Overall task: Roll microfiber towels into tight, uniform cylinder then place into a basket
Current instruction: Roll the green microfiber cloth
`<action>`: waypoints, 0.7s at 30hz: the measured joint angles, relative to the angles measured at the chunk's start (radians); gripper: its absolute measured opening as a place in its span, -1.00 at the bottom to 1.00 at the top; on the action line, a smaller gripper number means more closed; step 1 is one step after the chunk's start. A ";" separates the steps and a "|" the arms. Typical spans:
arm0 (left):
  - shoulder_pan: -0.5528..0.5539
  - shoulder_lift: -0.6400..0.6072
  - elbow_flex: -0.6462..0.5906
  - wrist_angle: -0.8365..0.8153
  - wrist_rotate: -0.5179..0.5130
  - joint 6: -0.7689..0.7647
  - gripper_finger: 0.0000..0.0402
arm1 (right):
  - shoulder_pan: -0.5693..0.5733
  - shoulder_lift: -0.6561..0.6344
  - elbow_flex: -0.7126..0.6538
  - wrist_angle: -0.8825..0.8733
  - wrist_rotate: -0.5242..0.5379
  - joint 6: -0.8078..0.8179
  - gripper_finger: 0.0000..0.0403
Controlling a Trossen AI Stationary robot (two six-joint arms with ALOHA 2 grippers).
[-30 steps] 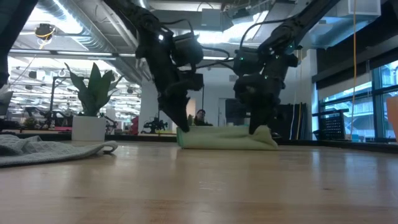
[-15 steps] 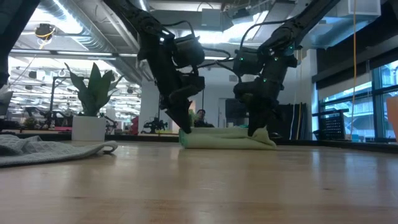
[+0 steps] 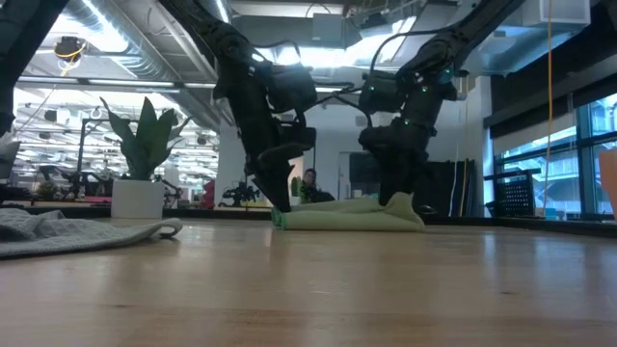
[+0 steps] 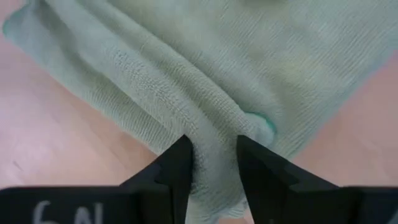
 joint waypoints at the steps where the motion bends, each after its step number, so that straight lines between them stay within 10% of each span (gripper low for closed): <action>1: 0.000 0.000 0.000 -0.001 0.000 0.000 -1.00 | -0.003 0.000 0.015 -0.010 0.002 -0.004 -0.36; 13: 0.003 0.000 0.002 0.003 0.004 -0.001 -1.00 | 0.023 0.000 0.227 -0.264 0.027 -0.116 -0.35; 21: 0.005 0.000 0.002 0.002 0.006 -0.002 -1.00 | 0.050 -0.002 0.132 -0.153 -0.222 -0.206 -0.35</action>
